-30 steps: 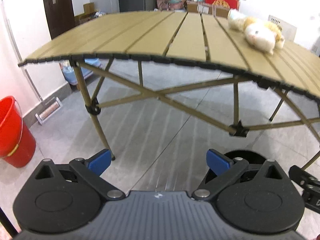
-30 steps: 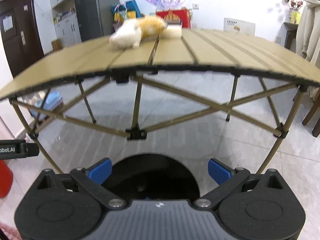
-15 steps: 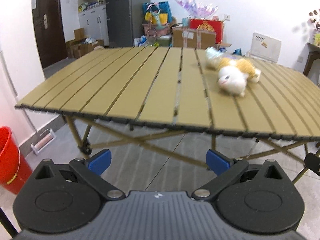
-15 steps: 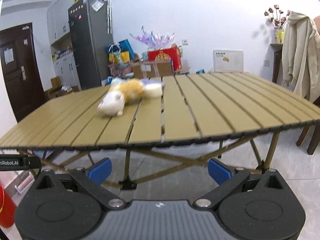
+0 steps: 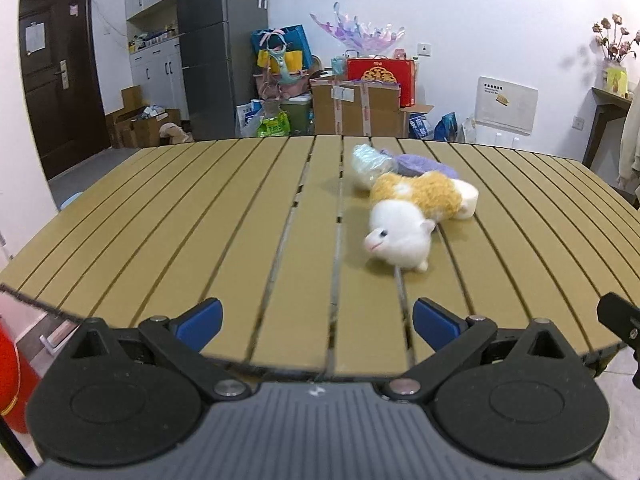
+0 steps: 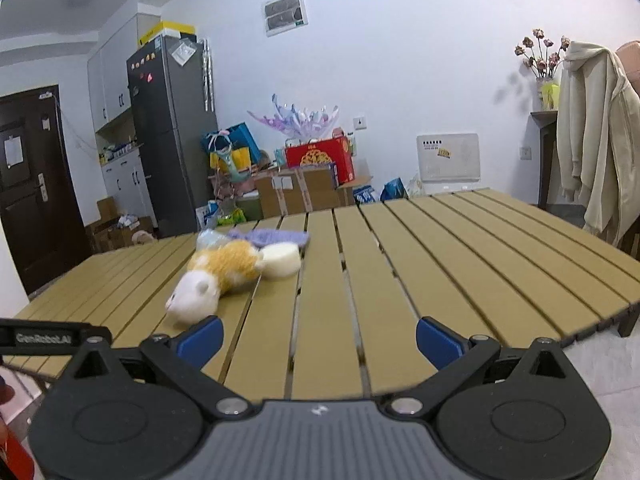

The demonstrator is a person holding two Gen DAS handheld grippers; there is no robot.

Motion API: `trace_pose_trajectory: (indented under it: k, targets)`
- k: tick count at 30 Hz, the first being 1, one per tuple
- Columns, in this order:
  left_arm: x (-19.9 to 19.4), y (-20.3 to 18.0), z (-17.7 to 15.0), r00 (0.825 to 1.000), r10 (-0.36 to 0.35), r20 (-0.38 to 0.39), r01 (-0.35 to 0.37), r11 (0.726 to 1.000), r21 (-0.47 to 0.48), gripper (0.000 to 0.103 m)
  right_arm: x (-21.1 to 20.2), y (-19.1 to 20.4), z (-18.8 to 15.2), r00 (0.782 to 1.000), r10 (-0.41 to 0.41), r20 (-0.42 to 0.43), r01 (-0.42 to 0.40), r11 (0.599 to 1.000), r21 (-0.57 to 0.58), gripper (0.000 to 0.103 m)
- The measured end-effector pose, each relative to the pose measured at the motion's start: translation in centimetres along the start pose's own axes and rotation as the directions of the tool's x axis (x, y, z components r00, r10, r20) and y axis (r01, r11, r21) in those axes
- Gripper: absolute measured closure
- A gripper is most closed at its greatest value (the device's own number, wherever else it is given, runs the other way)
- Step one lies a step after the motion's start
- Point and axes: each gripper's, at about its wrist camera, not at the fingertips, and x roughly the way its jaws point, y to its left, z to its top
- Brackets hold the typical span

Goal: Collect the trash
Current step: 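Raise both tools back up toward the items on the table, then grasp the yellow-white plush with the left tool while the right tool grasps the white sponge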

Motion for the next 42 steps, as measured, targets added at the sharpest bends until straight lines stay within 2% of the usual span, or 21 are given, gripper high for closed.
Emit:
trace_pose_trajectory:
  k: [5,10,15,21,30,37,40,42]
  targets:
    - [3.0,-1.9,2.0,1.0,0.002,-0.024,-0.002,1.0,0.026,0.0,2.9,-0.8,1.5,1.0,-0.008,0.012,0.008,1.0,-0.01,0.0]
    - [6.4,-3.2,4.2,0.998,-0.04,-0.054,0.04,0.999,0.013,0.0,6.5,-1.3,2.9,1.0,-0.005,0.014,0.005,1.0,-0.027,0.0]
    - [9.8,-4.8,5.3,0.995,-0.063,-0.083,0.064,0.998,0.015,0.0,10.0,-1.5,4.4,0.999,-0.015,0.032,0.016,0.998,-0.053,0.0]
    - [13.2,-6.3,5.8,0.993,-0.058,-0.108,0.063,0.997,0.051,0.0,13.4,-2.4,5.6,0.999,-0.01,0.036,0.011,1.0,-0.013,0.0]
    - [16.9,-6.8,5.6,0.984,-0.077,-0.16,0.088,0.994,0.062,0.0,16.7,-3.0,5.0,1.0,-0.008,-0.006,0.008,1.0,0.0,0.0]
    - [18.0,-7.3,5.9,0.982,-0.104,-0.156,0.115,0.991,0.066,0.0,18.1,-2.8,4.5,0.999,-0.031,-0.031,0.031,0.999,0.018,0.0]
    - [18.1,-7.3,5.8,0.981,-0.122,-0.151,0.131,0.99,0.052,0.007,18.1,-2.4,4.5,0.999,-0.026,-0.034,0.027,1.0,0.015,0.0]
    - [17.5,-7.3,5.6,0.98,-0.143,-0.139,0.152,0.986,0.061,0.02,18.2,-2.4,4.5,0.999,-0.025,-0.033,0.025,1.0,0.013,0.0]
